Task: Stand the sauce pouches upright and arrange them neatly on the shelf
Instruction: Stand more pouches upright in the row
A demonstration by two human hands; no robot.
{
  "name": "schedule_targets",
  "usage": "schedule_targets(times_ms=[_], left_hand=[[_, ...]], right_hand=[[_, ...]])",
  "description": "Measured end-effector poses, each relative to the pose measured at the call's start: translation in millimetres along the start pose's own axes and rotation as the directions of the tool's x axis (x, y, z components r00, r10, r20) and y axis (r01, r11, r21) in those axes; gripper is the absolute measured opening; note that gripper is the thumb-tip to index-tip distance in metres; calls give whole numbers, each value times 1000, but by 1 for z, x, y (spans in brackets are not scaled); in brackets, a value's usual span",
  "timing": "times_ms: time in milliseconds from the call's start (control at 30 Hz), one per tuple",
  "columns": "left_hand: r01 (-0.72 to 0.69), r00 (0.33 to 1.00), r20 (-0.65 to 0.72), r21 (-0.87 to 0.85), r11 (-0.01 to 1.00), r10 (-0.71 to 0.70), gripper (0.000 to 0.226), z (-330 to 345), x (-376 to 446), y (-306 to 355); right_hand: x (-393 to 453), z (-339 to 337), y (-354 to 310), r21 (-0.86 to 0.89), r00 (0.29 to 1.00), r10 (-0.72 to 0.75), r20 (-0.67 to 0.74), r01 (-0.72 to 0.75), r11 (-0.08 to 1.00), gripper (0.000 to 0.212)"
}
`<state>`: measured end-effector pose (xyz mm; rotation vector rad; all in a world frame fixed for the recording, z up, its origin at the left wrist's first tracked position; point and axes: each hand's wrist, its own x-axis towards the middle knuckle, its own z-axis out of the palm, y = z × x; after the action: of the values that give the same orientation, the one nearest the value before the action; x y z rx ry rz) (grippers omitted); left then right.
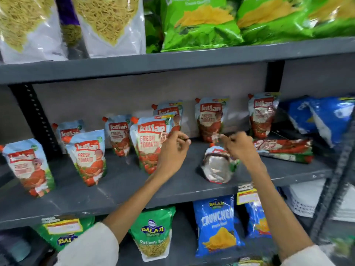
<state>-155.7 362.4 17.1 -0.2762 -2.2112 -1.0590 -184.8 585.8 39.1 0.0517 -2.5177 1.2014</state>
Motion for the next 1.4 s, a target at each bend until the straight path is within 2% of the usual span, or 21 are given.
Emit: schedule_targets(times_ms=[67, 100, 167, 200, 267, 367, 433, 500, 567, 600, 667, 767, 833, 933, 1033, 1133, 1300, 1400], left_hand=[[100, 974, 181, 180, 979, -133, 27, 23, 16, 8], [139, 939, 264, 298, 944, -222, 40, 38, 23, 14], [222, 820, 377, 486, 845, -432, 67, 61, 34, 25], [275, 745, 413, 524, 806, -524, 75, 66, 38, 27], [428, 626, 449, 485, 762, -638, 76, 80, 43, 35], [582, 511, 503, 395, 711, -697, 76, 91, 50, 38], [646, 467, 522, 350, 679, -714, 73, 94, 48, 39], [732, 452, 544, 227, 643, -707, 72, 96, 44, 39], [791, 467, 550, 89, 605, -692, 60, 98, 38, 42], [804, 489, 538, 28, 594, -687, 48, 99, 34, 44], [791, 565, 474, -77, 607, -676, 29, 100, 24, 49], [687, 725, 298, -257, 680, -621, 41, 95, 14, 56], [556, 830, 179, -344, 757, -529, 59, 91, 13, 60], [341, 934, 15, -336, 878, -357, 80, 87, 20, 64], [255, 954, -71, -325, 911, -292, 89, 88, 25, 54], [275, 959, 15, -272, 922, -282, 88, 95, 16, 31], [293, 956, 76, -276, 915, -284, 81, 98, 11, 9], [291, 955, 30, -270, 918, -294, 82, 106, 3, 11]], right_hand=[[8, -12, 24, -64, 990, 121, 67, -117, 991, 53], [12, -18, 37, -121, 978, 174, 119, -159, 980, 54], [16, -23, 52, -228, 935, 266, 233, -213, 950, 59], [15, -20, 55, -244, 907, 310, 286, -244, 939, 59], [17, -19, 64, -239, 863, 354, 362, -281, 930, 66], [20, -15, 66, -216, 864, 283, 416, -209, 954, 76], [23, -13, 67, -136, 853, 153, 499, -97, 986, 57], [27, -12, 71, -13, 811, 49, 584, -50, 999, 53], [31, -8, 73, 19, 783, 23, 621, -44, 999, 64], [32, -5, 73, 59, 780, -8, 625, -37, 998, 61], [34, 1, 71, 217, 795, -86, 600, -59, 974, 57], [41, 2, 63, 365, 831, -116, 544, -110, 924, 49], [47, 1, 55, 419, 864, -194, 465, -21, 908, 33], [50, -2, 39, 527, 884, -358, 300, 159, 835, 42], [53, 4, 37, 596, 852, -457, 255, 233, 768, 60], [47, 21, 57, 583, 803, -504, 317, 254, 772, 60], [46, 41, 77, 559, 829, -456, 325, 220, 799, 61], [51, 42, 76, 571, 827, -449, 338, 199, 797, 59]])
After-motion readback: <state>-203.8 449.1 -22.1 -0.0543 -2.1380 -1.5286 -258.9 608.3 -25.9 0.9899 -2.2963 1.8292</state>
